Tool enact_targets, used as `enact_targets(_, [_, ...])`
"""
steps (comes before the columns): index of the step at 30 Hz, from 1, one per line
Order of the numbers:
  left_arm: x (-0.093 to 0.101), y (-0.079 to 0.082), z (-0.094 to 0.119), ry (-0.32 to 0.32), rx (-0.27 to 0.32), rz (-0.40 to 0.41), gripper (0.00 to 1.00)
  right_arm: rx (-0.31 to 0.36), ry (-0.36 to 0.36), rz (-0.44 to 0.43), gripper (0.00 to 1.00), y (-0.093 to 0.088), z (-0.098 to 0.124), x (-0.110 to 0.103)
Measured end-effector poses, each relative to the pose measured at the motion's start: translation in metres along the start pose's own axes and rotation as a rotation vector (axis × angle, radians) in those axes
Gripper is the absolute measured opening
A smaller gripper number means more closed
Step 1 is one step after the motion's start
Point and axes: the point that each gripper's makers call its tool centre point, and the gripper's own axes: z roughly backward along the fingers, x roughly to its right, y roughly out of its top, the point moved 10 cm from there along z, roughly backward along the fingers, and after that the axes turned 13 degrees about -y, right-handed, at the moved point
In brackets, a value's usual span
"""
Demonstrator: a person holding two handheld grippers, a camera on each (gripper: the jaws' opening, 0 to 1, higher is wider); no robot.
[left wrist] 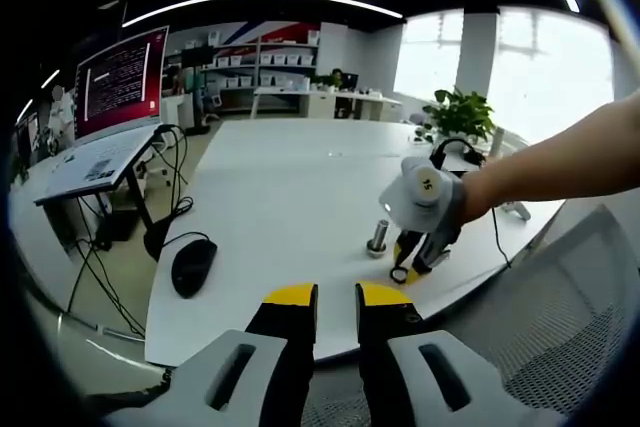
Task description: Place the washer onto the threaded stud by aligning its center hole with the stud, sliding it down to the base, and recovering from edge contact or off-axis alignment until the washer reaches the visible bottom stop.
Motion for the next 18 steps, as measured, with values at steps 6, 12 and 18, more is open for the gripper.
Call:
enact_targets(6, [0.000, 0.000, 0.000, -0.001, 0.002, 0.000, 0.13, 0.020, 0.004, 0.002, 0.23, 0.002, 0.011, 0.003])
enact_targets(12, [0.000, 0.000, 0.000, 0.000, 0.006, 0.002, 0.13, 0.057, 0.006, -0.005, 0.23, 0.008, 0.026, 0.007])
enact_targets(18, [0.000, 0.000, 0.000, 0.000, 0.010, 0.003, 0.13, 0.063, -0.022, 0.000, 0.23, 0.006, 0.034, 0.017])
